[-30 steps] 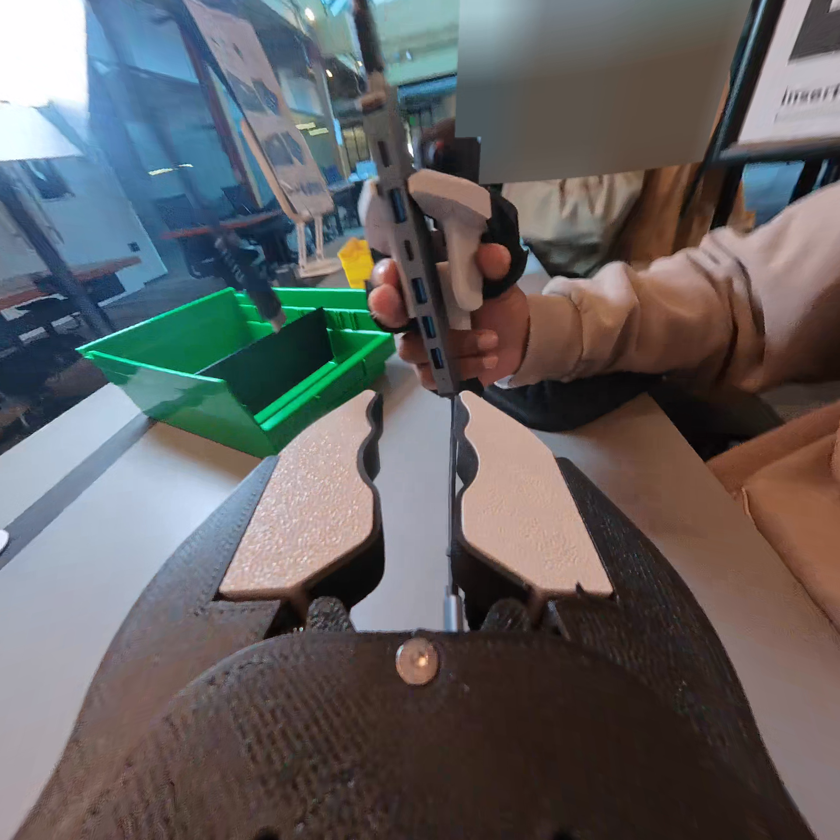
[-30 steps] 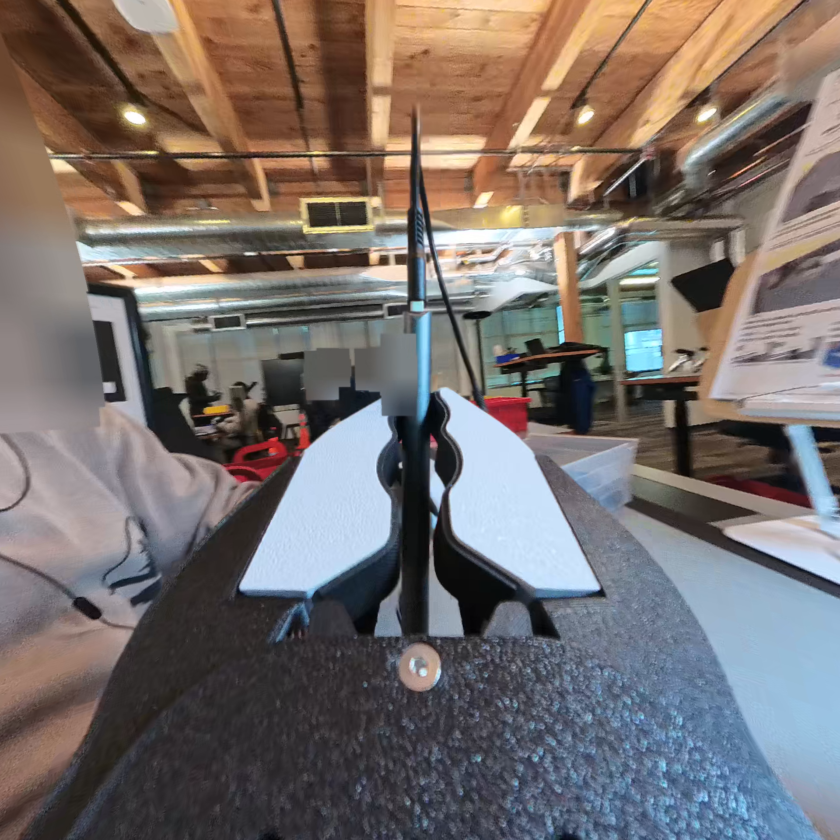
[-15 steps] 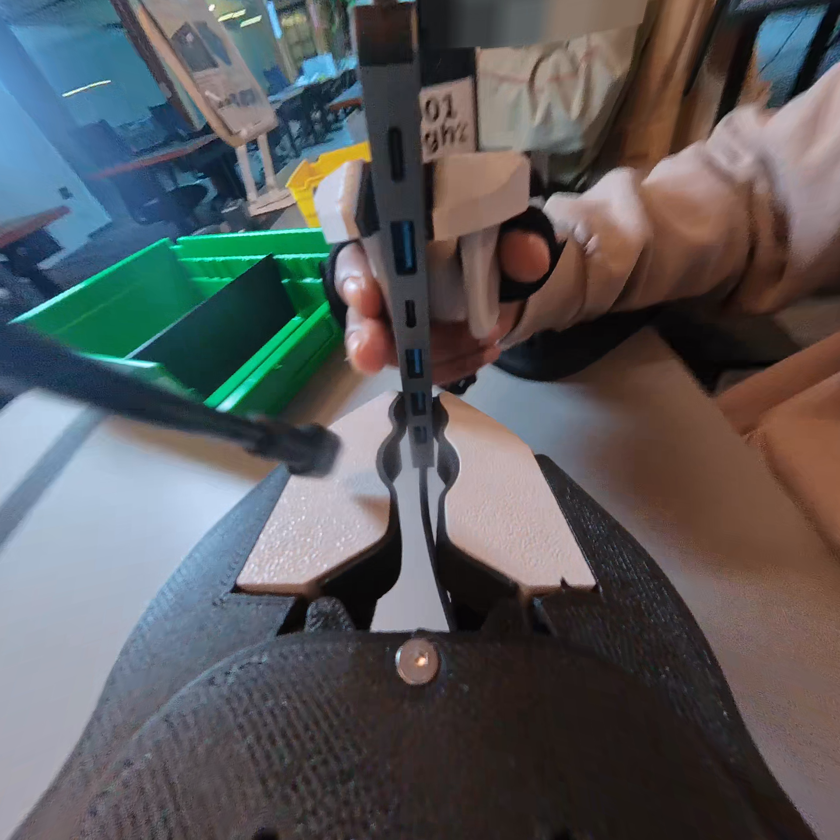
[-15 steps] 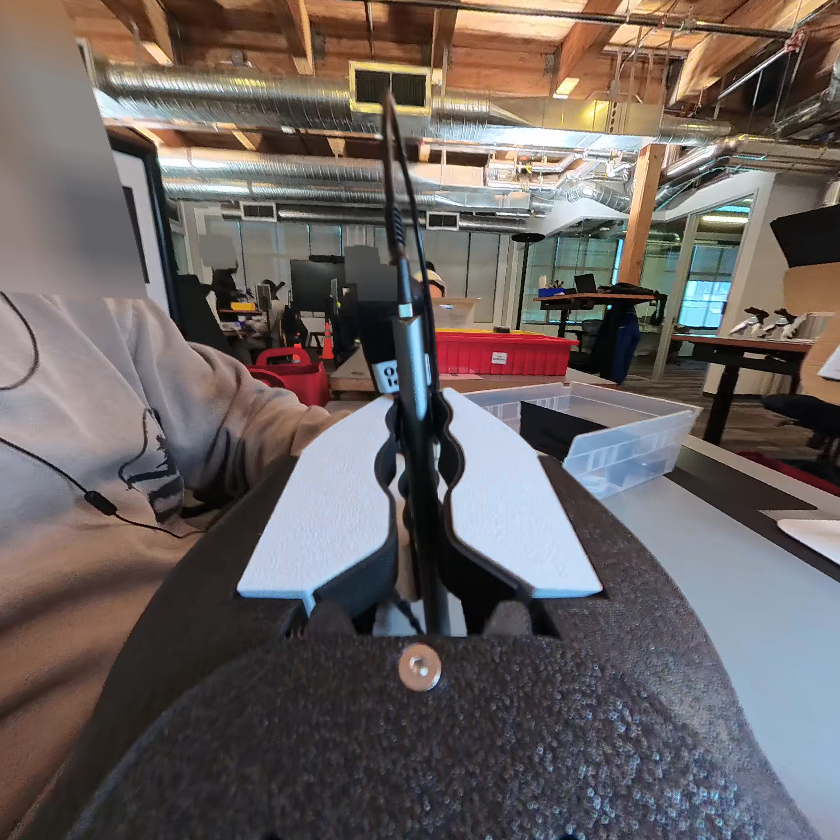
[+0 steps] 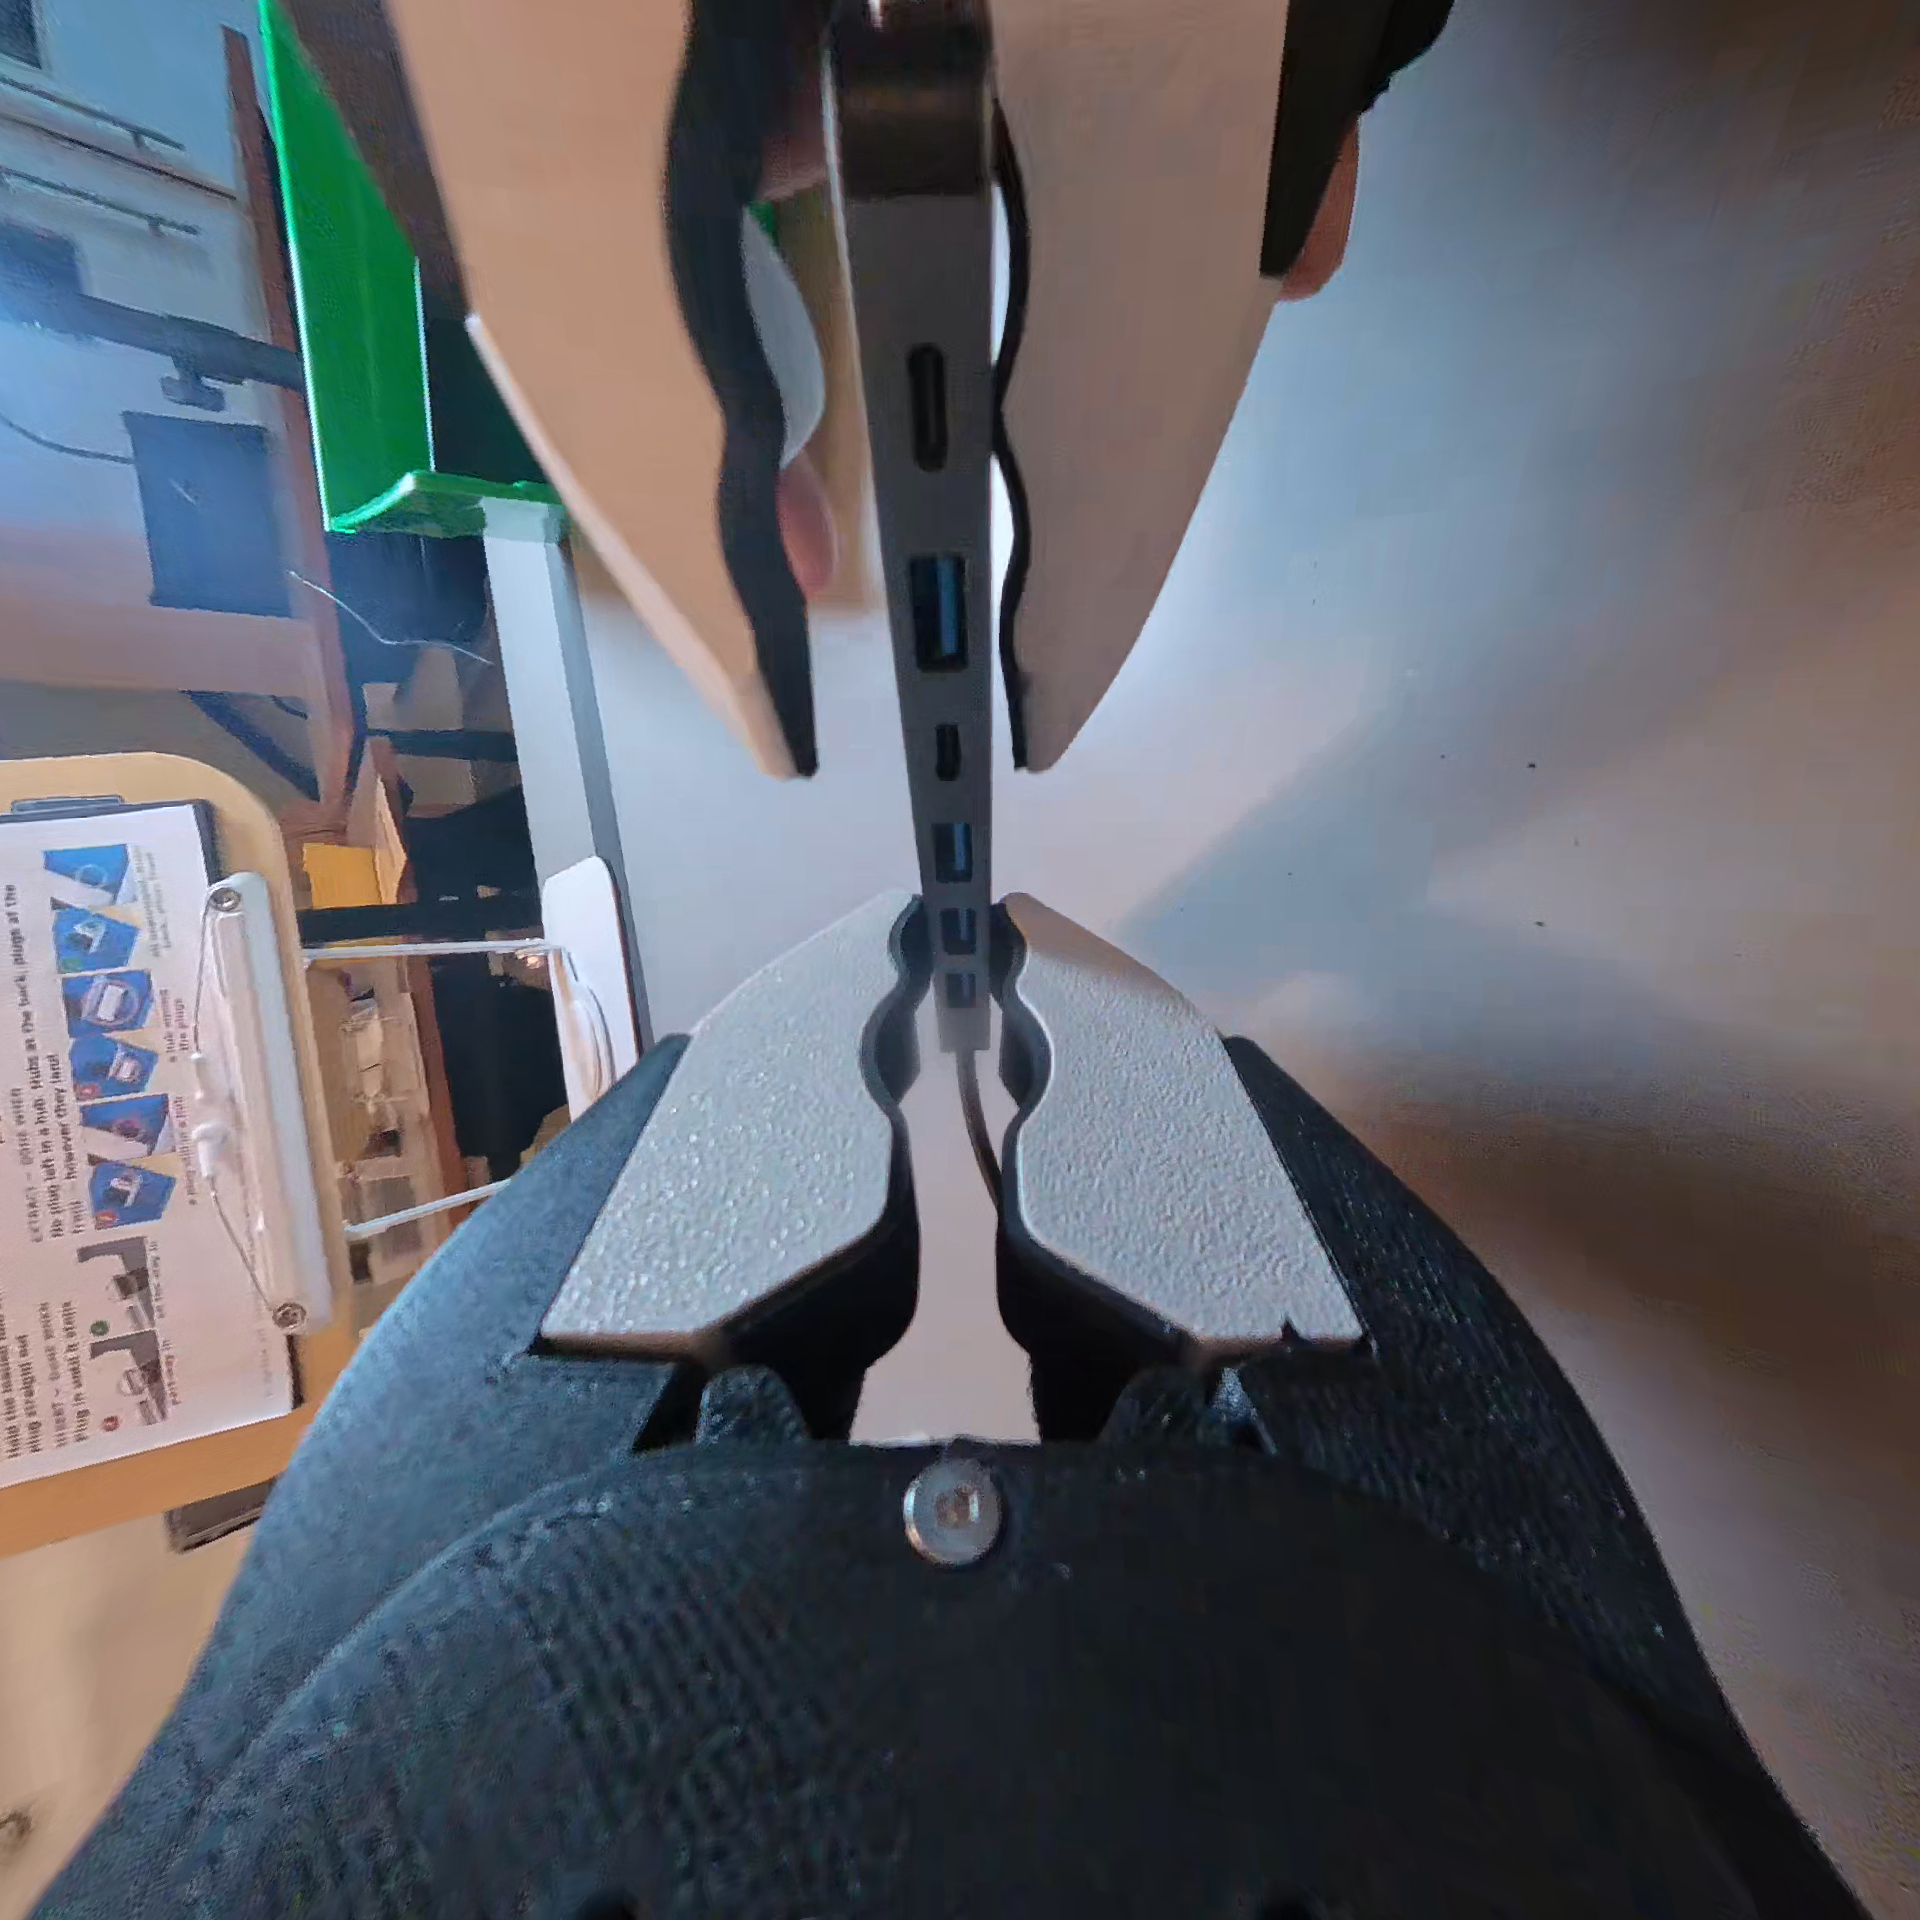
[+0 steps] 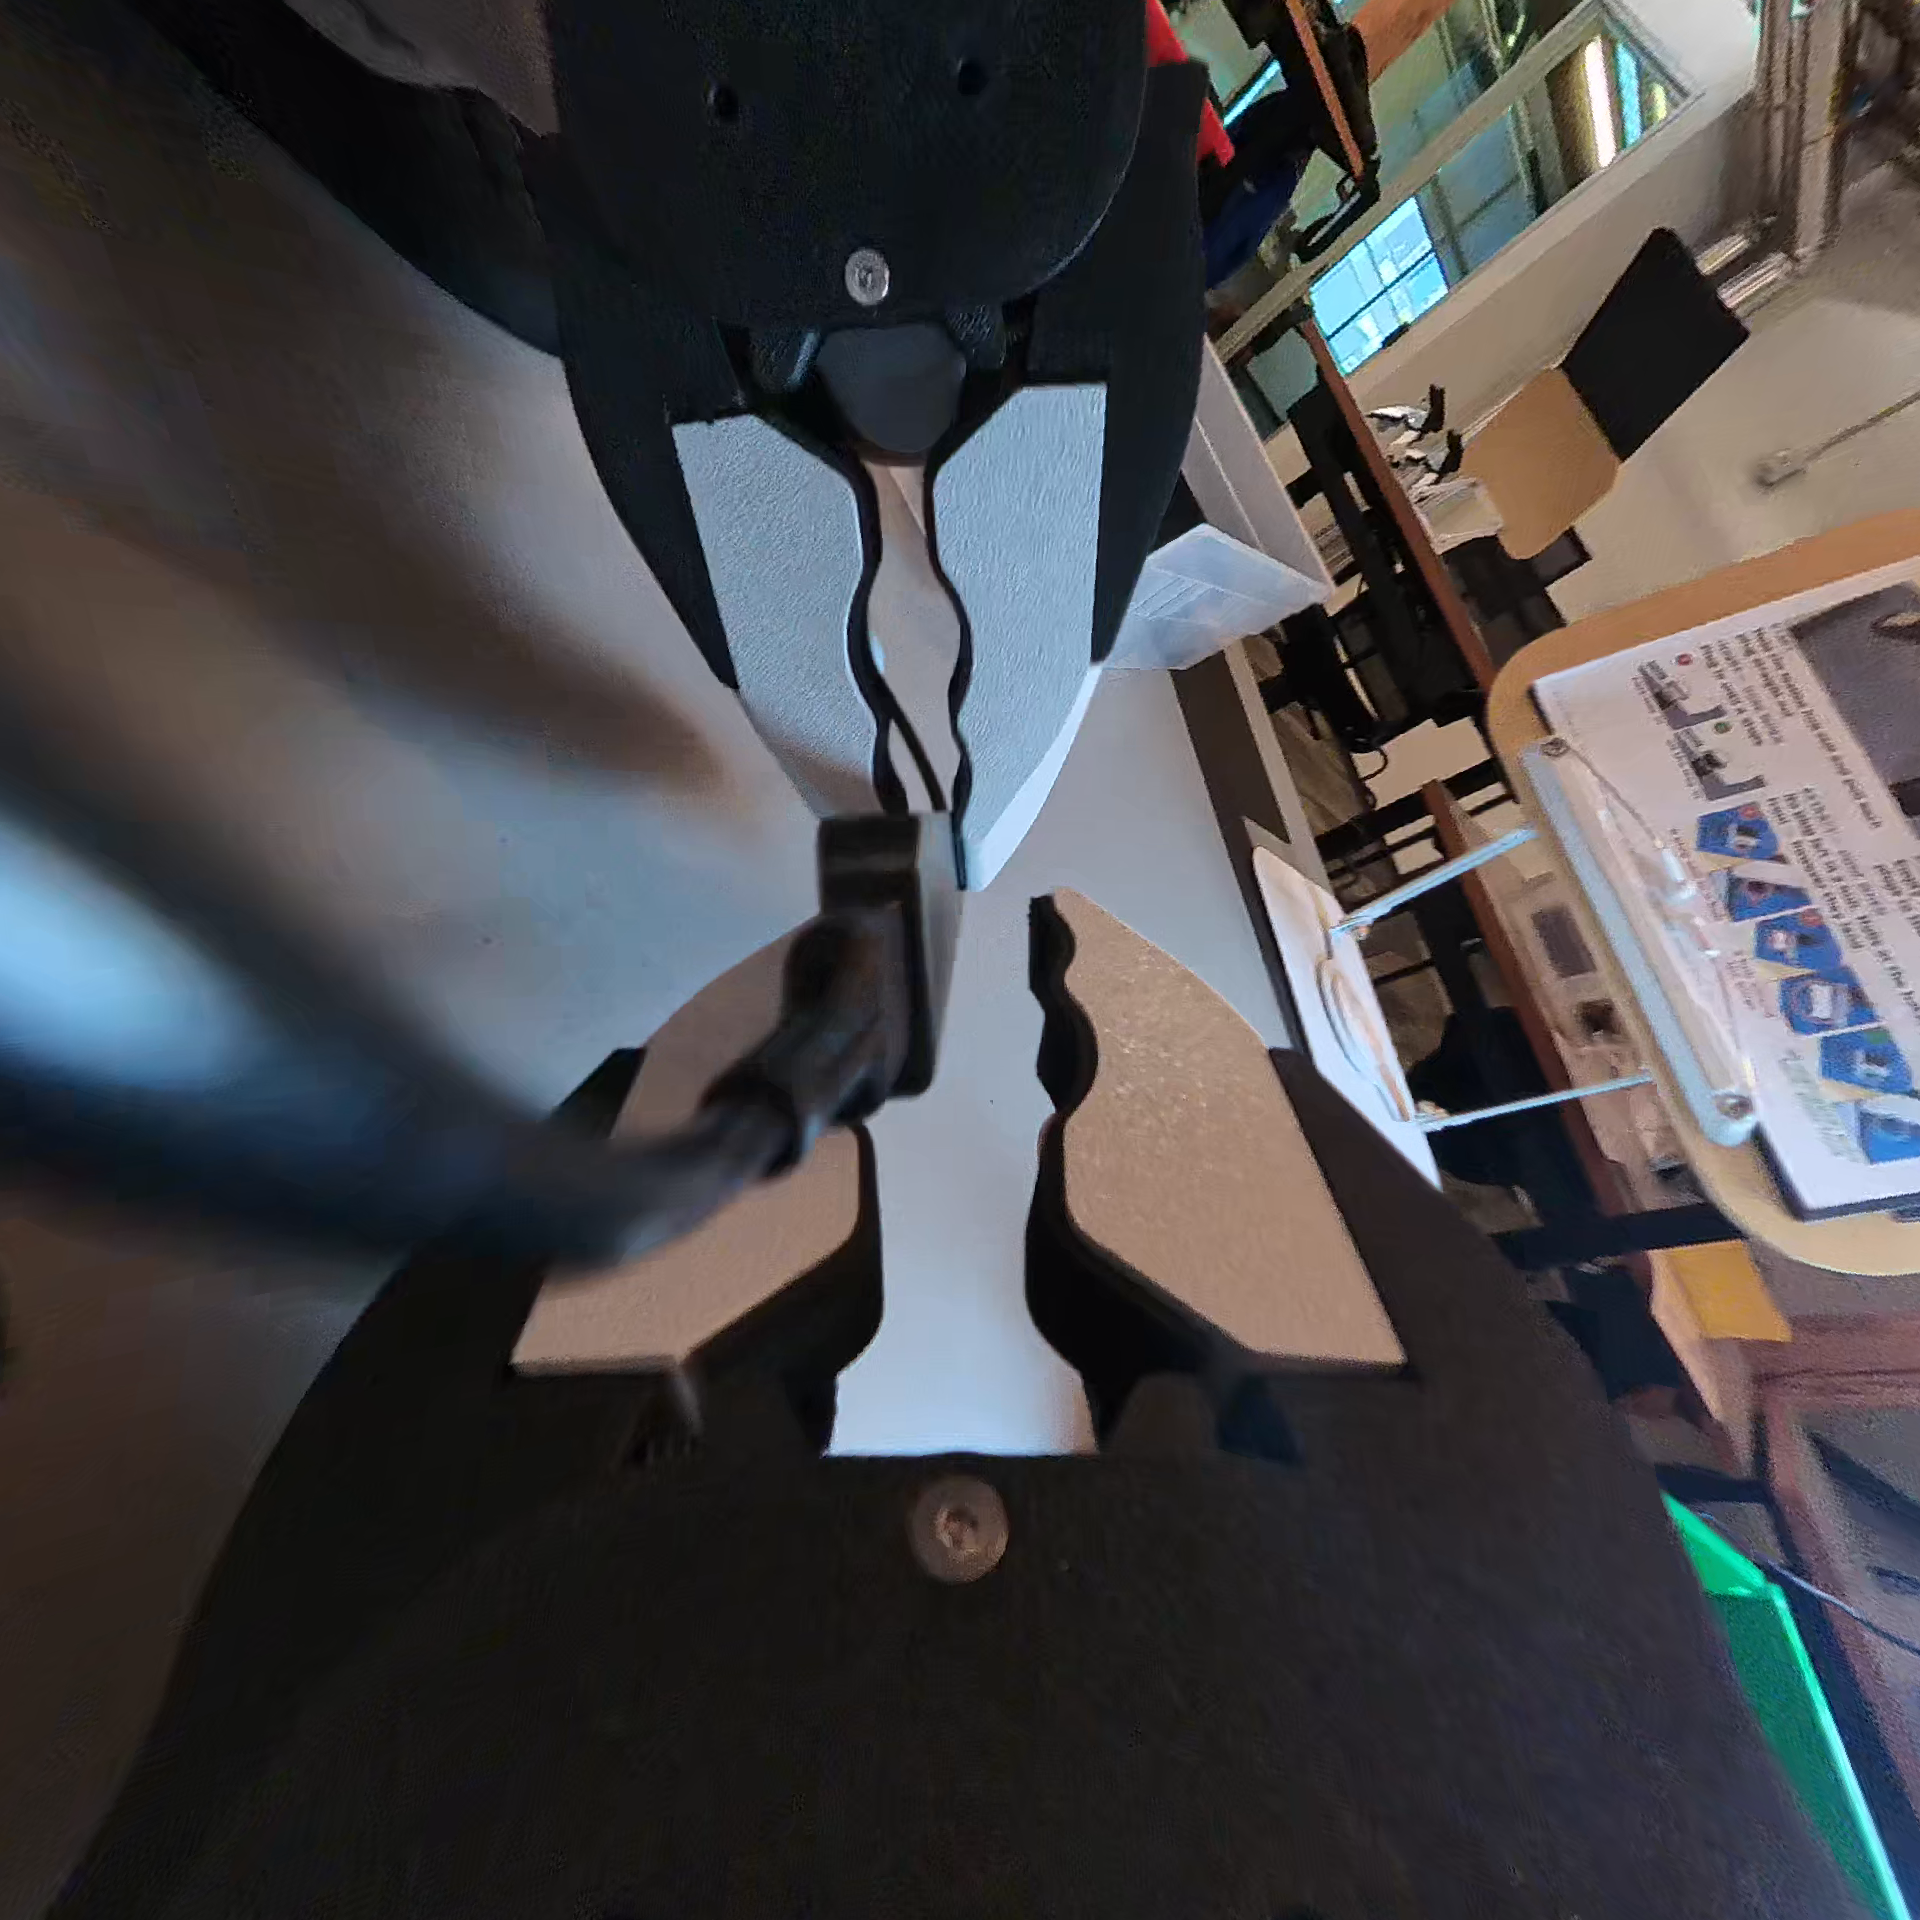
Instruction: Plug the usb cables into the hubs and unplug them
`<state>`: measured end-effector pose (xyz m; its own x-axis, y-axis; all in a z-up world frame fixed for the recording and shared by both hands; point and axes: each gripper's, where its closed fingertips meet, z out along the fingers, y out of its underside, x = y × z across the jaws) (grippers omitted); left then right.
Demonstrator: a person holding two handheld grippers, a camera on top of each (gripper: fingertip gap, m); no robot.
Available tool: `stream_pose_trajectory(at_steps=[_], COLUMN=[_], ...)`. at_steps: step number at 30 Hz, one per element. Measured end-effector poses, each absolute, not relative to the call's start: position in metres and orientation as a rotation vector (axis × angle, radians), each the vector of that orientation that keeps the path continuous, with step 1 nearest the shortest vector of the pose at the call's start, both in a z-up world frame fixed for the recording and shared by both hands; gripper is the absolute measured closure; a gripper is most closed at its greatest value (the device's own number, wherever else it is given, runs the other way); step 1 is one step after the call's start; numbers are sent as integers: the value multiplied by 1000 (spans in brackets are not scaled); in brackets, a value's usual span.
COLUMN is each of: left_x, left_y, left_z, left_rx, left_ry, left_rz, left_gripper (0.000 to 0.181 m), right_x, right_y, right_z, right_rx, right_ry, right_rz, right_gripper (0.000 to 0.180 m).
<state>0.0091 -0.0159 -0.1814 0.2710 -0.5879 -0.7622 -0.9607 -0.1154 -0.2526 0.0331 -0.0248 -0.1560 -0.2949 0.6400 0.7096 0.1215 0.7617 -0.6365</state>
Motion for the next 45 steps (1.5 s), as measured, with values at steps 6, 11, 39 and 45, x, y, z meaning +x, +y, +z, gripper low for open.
stream_pose_trajectory(at_steps=[6, 11, 39, 45], left_x=[9, 13, 7, 1], left_y=[-19, -20, -26, -23], left_z=[-187, -185, -170, -173], left_rx=[-1879, -1868, -1708, -1753], left_ry=[1411, 1382, 1374, 1413], left_rz=[708, 605, 449, 643], left_gripper=[169, 169, 170, 169], right_x=[29, 31, 44, 36], right_y=[-33, -41, -56, -51], right_z=[-162, -159, -133, -144], right_rx=[-525, -511, -689, -697], right_ry=[-1818, -1823, -1744, -1758], right_rz=[469, 525, 1149, 996], right_gripper=[153, 168, 155, 155])
